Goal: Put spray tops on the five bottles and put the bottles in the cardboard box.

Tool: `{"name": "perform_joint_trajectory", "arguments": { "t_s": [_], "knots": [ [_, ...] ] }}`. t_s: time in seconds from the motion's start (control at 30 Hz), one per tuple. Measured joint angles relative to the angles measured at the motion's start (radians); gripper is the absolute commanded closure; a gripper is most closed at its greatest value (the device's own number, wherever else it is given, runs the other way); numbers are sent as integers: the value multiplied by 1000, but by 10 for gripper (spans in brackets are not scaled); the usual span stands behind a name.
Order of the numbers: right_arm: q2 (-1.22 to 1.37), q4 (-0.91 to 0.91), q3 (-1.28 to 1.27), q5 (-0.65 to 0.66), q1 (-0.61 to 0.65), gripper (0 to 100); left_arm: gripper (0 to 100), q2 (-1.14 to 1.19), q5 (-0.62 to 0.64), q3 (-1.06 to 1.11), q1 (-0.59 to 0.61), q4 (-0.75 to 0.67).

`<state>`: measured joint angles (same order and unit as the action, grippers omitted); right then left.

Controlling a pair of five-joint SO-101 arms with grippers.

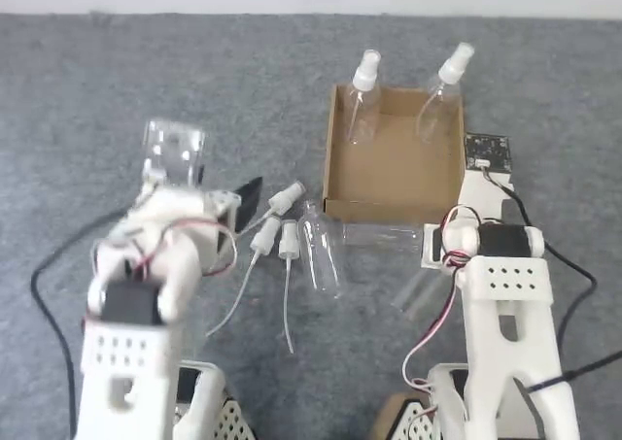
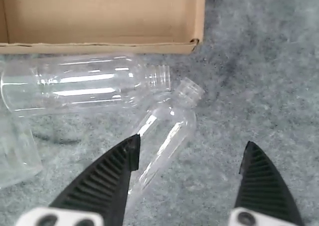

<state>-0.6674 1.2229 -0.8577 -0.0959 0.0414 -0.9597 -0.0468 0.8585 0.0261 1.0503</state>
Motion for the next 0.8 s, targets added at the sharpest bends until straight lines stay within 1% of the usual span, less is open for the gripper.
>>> {"name": "perform_joint_trajectory", "arguments": {
  "t_s": [0.1, 0.2, 0.3, 0.4, 0.5, 0.8],
  "knots": [
    [0, 0, -3, 0, -5, 720, 739, 209, -86, -152, 20, 97],
    [0, 0, -3, 0, -8, 720, 739, 417, -178, -279, 14, 201],
    [0, 0, -3, 0, -8, 720, 745, 601, -255, -356, 14, 255],
    [0, 0, -3, 0, -8, 720, 777, 729, -304, -400, 18, 255],
    [9, 0, -3, 0, -8, 720, 776, 812, -313, -420, 14, 230],
    [11, 0, -3, 0, -8, 720, 776, 933, -319, -428, -91, 23]
  ]
}}
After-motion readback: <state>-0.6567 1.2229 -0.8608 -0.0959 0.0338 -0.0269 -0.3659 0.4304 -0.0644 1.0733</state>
